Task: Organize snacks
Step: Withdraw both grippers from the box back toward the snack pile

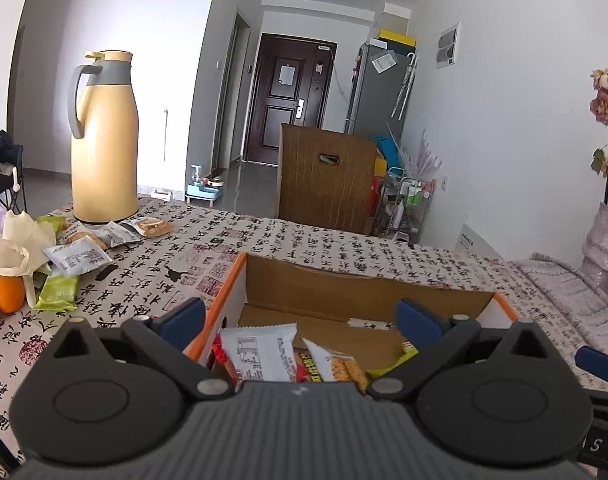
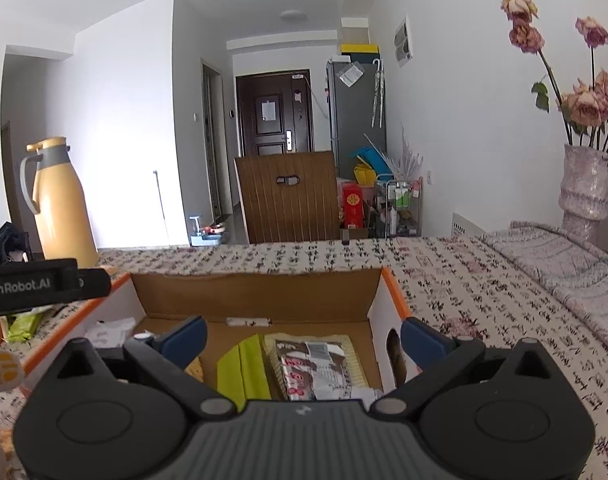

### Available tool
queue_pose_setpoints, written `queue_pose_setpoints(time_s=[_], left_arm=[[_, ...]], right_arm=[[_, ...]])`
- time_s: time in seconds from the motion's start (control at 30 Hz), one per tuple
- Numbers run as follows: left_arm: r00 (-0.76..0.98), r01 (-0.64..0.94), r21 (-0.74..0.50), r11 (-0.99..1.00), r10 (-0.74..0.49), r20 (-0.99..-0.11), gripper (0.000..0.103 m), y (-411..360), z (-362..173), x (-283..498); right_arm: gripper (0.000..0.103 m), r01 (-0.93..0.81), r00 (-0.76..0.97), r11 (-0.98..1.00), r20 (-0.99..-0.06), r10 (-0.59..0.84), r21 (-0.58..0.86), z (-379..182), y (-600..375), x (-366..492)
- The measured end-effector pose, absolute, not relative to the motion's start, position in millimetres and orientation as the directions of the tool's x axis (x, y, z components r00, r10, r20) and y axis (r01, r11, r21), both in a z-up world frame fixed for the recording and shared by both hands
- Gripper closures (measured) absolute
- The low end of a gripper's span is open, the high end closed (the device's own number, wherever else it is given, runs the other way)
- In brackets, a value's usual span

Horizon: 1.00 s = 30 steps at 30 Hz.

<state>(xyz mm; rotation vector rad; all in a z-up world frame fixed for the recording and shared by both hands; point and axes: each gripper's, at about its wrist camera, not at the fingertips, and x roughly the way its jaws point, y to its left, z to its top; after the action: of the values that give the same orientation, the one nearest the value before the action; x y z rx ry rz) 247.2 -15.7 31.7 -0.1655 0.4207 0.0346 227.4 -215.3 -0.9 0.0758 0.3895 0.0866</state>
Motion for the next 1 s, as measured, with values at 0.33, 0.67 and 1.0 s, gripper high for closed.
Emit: queue_pose_setpoints(time_s=[0.33,0.67,1.0], left_arm=[[0.922,-0.036,-0.169,0.985,-0.033,-0.386,0.0,-14.0,59.2,214.9],[0.919,-0.027,-0.155,0.988,-0.037,-0.393,0.0,-4.9,58.3,170.4],[0.902,0.019,-0.124,0.992,-0.071,-0.425,0.0,-2.4,37.1,126.5]], right_arm=[[0.0,-0.089,0.936,0.994,-0.336,0.103,0.057,25.0,-212.5,186.5],[0.0,-0.109,0.93,0.992,-0.345,0.125,0.066,22.5,-214.4,142.4],[0.0,-0.117,0.913,0.991,-0.387,0.131,0.06,2.9,-221.4,95.8]])
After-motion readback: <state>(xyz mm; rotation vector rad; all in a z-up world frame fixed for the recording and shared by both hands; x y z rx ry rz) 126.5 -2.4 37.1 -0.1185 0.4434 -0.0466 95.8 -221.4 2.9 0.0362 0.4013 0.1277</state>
